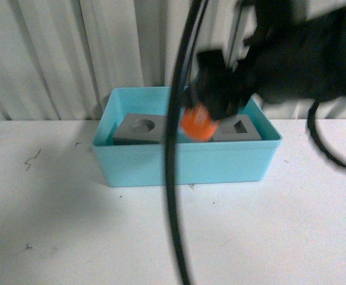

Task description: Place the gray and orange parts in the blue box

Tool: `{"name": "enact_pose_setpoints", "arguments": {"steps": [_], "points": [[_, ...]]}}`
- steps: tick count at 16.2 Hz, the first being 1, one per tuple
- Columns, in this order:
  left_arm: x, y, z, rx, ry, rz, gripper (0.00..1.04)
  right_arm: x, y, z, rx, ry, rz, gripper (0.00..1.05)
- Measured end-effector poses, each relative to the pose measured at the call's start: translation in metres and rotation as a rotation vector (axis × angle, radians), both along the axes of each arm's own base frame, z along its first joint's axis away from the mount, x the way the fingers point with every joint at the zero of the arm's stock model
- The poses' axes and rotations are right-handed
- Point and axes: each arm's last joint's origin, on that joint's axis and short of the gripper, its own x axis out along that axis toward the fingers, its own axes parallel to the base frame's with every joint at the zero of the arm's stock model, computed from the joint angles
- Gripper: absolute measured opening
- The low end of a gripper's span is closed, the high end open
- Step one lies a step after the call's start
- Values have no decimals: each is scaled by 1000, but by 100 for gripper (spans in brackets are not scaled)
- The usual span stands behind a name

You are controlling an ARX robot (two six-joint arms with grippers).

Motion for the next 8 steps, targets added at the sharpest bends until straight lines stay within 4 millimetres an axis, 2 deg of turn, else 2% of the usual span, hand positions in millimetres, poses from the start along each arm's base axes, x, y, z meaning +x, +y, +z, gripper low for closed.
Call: {"name": "enact_pose_setpoints", "arguments": {"steps": [3,5,6,8], "points": [[0,0,0,0,0,0,98,14,-10,26,41,-88,-44,48],[0,0,0,0,0,-1,98,21,-14,34,55,-110,-70,48],[0,0,0,0,0,0,98,37,-19,39,61,-132,-114,48],[0,0,0,0,0,0,98,67,-8,14,46,-60,-145,48]]}}
